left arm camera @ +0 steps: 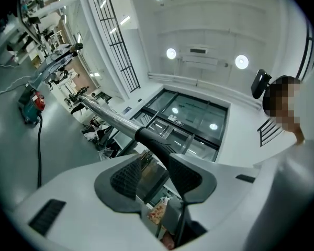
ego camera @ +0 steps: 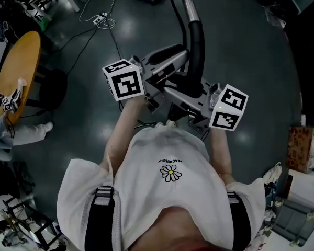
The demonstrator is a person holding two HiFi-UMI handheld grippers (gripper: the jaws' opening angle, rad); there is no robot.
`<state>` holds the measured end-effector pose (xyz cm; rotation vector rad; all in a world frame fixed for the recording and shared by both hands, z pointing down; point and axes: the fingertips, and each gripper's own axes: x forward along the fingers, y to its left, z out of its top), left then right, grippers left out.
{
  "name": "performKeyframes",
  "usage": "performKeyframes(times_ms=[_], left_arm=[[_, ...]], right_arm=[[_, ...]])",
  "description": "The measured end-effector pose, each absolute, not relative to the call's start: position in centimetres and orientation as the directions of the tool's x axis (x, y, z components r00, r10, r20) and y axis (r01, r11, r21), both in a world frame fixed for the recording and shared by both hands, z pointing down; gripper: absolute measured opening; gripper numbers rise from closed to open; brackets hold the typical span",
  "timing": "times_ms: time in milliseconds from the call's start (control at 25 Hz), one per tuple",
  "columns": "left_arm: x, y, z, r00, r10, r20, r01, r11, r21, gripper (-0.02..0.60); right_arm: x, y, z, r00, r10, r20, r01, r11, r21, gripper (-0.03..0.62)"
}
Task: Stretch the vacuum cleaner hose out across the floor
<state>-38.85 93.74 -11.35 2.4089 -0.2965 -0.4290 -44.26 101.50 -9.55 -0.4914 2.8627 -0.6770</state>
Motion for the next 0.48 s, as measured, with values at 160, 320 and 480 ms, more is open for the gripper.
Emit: performKeyframes(times_ms=[160, 320, 480], left_arm=[[-38.89, 93.65, -11.34, 0.921, -0.318, -0.227, -0.1, -0.754, 0.649, 0.147], [-38.83, 93.66, -11.28, 0.92, -0.315, -0.234, -0.087, -0.745, 0.661, 0.147], [-38.85, 93.6, -11.43, 0.919, -0.316, -0.236, -0.084, -0.741, 0.666, 0.147]], right_arm=[[-44.29, 101.4, -9.48, -0.934, -0.35, -0.074, -0.28, 0.845, -0.455, 0.144], [-44.27, 101.44, -9.58, -0.934, -0.348, -0.085, -0.271, 0.841, -0.469, 0.144], [-44.3, 101.37, -9.87, -0.933, -0.348, -0.091, -0.264, 0.835, -0.483, 0.147]])
